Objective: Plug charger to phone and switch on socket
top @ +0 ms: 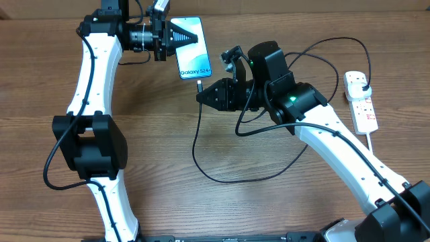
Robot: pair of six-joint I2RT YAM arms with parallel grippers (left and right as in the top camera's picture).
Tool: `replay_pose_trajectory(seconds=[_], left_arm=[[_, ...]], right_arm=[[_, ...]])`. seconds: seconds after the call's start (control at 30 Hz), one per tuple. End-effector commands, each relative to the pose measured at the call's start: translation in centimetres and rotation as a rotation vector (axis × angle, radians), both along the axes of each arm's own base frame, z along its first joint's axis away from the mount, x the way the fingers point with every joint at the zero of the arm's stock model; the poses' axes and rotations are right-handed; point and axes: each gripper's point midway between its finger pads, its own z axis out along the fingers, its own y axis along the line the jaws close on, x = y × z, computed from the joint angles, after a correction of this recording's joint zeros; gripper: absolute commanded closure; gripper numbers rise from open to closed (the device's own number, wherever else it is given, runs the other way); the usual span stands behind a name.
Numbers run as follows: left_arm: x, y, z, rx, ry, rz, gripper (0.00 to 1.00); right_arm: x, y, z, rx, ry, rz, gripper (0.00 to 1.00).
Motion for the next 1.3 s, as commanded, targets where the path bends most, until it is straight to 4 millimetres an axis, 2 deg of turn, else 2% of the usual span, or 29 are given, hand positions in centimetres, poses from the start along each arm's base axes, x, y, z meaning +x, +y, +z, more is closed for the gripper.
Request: replay_pose_trajectory(seconds=[0.0, 1.27], left_arm=[[-0.8, -0.9, 2.0, -0.041, -0.045, -0.04, 0.96], [-0.9, -1.3, 2.0, -0.042, -0.044, -0.047, 0.96]], right_arm=[[-0.2, 0.0, 1.6, 0.018, -0.044, -0.001, 0.96], [0.9, -0.9, 1.8, 0.029, -0.033, -0.045, 0.96]])
